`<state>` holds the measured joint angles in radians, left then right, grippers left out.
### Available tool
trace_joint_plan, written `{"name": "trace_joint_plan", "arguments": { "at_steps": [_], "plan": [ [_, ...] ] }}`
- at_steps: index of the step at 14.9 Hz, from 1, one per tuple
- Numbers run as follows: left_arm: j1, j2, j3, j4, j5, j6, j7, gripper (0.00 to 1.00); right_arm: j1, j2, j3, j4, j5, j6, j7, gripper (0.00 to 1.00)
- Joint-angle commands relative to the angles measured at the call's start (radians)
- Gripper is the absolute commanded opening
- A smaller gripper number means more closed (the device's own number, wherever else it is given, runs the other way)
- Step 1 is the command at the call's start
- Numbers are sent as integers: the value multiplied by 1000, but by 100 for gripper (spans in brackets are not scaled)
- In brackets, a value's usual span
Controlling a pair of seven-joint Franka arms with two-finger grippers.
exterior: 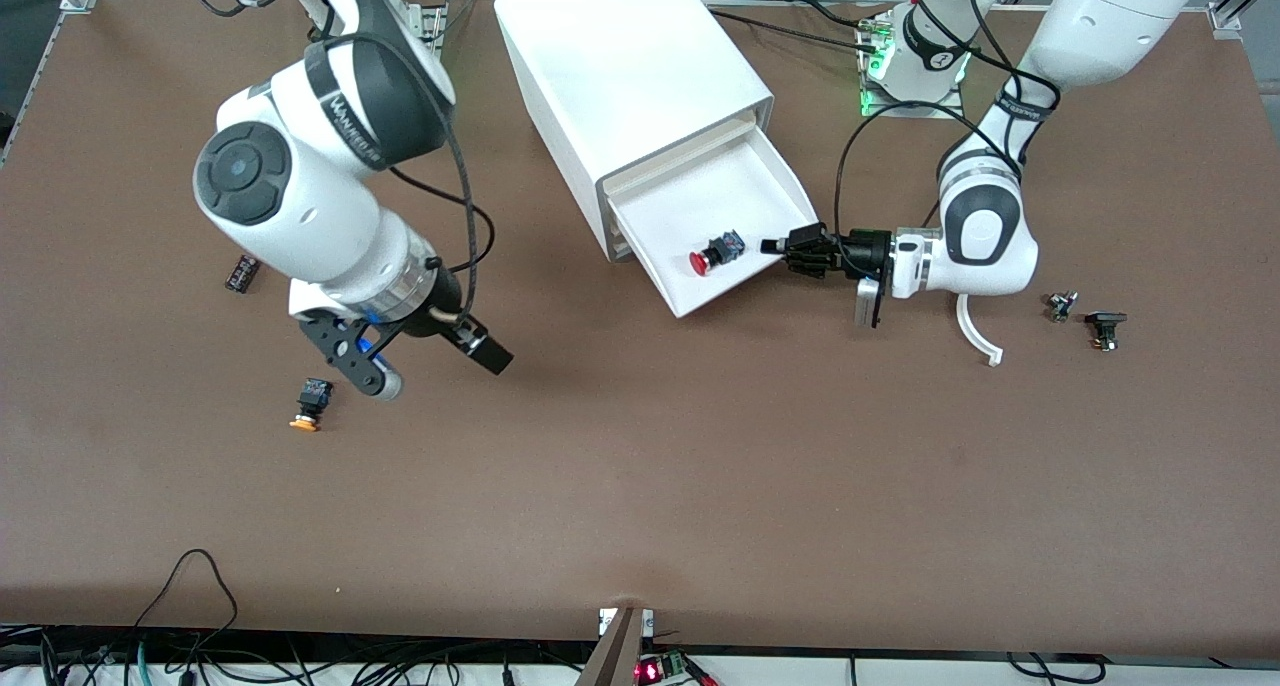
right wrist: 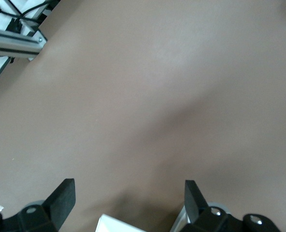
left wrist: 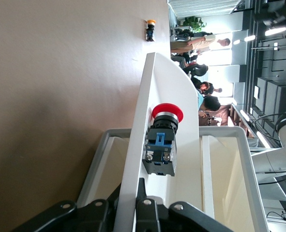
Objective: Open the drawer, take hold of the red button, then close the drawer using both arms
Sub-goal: 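Reach the right gripper into the open drawer toward the red button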
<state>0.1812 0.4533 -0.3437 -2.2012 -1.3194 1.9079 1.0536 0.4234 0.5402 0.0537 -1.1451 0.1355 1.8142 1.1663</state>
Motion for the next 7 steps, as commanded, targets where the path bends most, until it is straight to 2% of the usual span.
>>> {"name": "trace_joint_plan", "arguments": {
  "at_steps": [1, 2, 3, 7],
  "plan": [
    [15, 31, -8, 38, 51, 2, -18, 0, 46, 11, 12, 47, 4, -23, 114, 100],
    [15, 31, -8, 38, 51, 2, -20, 57, 76, 11, 9, 47, -2, -19, 157, 100],
    [17, 30, -8, 38, 51, 0, -15, 100, 112, 14, 3, 47, -5, -13, 212, 100],
    [26, 13, -6, 43, 52, -15, -33, 100, 222, 41, 3, 48, -79, 57, 409, 100]
  ]
}}
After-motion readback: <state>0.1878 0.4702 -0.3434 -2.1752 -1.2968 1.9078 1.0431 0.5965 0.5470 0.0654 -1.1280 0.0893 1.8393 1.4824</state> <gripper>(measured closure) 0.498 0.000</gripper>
